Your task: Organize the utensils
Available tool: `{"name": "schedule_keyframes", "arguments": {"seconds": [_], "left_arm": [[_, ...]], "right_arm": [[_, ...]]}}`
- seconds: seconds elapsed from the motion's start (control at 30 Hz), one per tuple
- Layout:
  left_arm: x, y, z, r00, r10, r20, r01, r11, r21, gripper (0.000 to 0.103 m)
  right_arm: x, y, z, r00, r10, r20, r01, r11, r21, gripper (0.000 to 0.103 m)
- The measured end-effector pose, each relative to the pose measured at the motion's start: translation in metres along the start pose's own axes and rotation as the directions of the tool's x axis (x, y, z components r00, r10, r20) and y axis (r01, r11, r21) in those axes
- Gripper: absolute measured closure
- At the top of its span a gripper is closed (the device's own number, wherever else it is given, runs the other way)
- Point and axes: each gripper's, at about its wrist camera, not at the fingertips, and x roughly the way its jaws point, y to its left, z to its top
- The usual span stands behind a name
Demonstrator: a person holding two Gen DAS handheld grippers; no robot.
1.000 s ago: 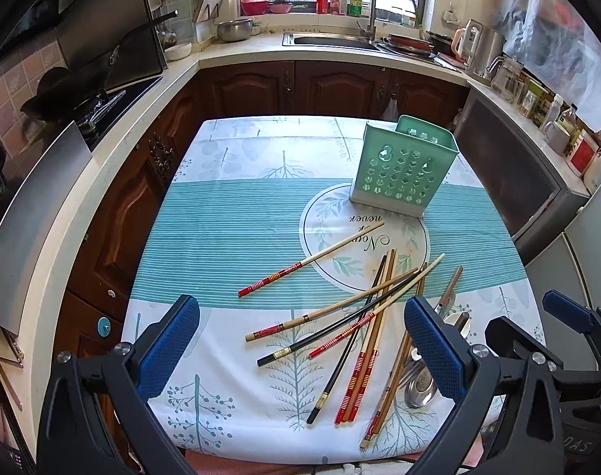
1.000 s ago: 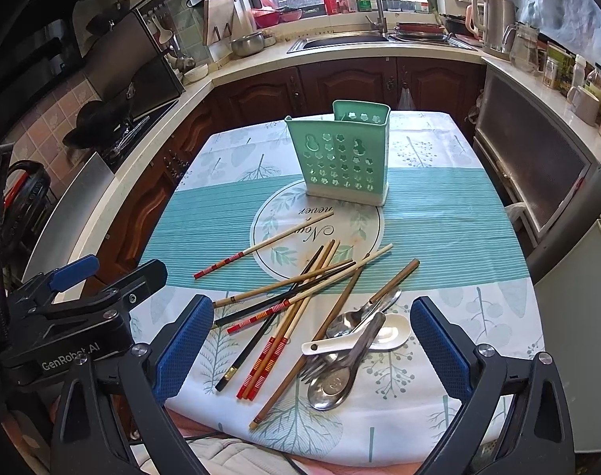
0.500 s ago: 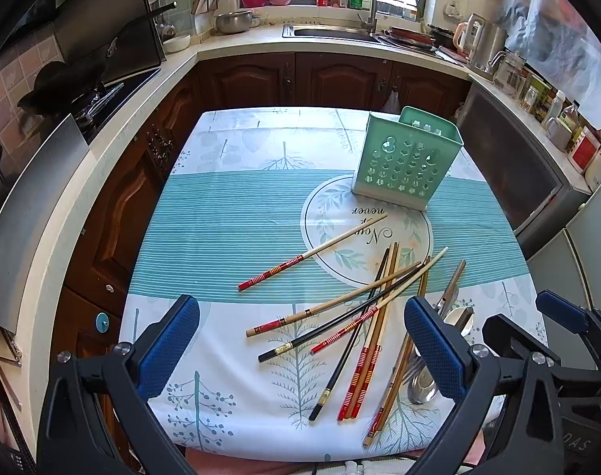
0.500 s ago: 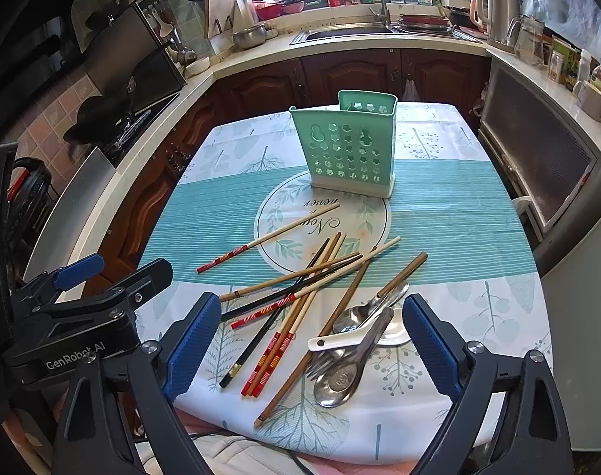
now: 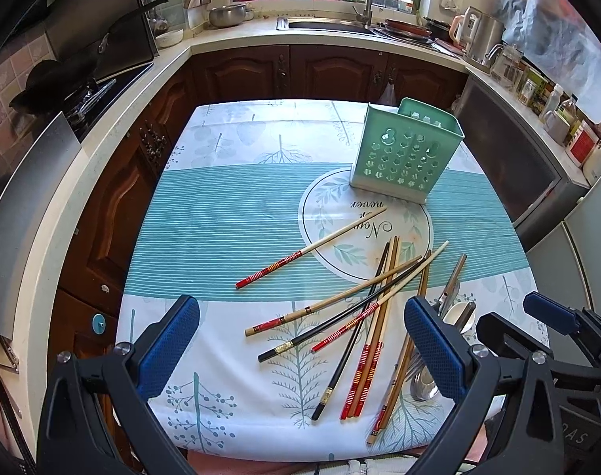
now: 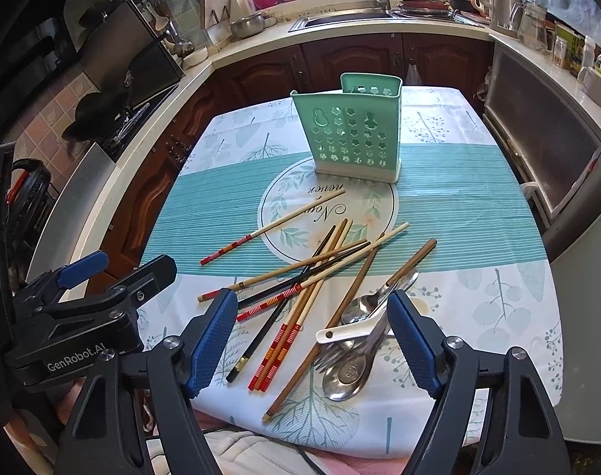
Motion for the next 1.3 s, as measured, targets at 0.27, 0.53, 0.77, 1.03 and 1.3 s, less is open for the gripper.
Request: {"name": "schedule_keyframes", "arguments": {"seconds": [0.27,0.53,0.77,1.03,1.3], "left_arm": [[0.005,-0.005,0.019,1.000,0.001,0.018,-0.003,0.992,0.125,0.001],[0.026,-0.012,0.048,0.997,-0.073,0.009,0.067,0.955,0.289,0.001],[0.075,-0.015,0.066,0.986,-0.114,-0.119,0.150,0.920,0.363,0.018],[0.134,-0.022,0.066,0.967,-0.091,-0.239,0.196,0.864,0.464,0.050],[0.168,-0.031,0.066,0.943,-0.093,-0.320,0.252,0.826,0.504,0.063]], "right_arm": [[0.021,-0.006,0.011,0.998,-0.002,-0.058,0.005,0.998,0.057,0.030],[0.051,-0.020,0.042,0.985,0.090,-0.144,-0.055,0.970,0.235,0.042],[0.109,-0.043,0.051,0.957,0.174,-0.231,-0.058,0.897,0.437,0.063],[0.175,-0.069,0.034,0.931,0.225,-0.288,-0.022,0.820,0.573,0.075],[0.205,-0.071,0.033,0.928,0.223,-0.300,0.002,0.801,0.599,0.080]]}}
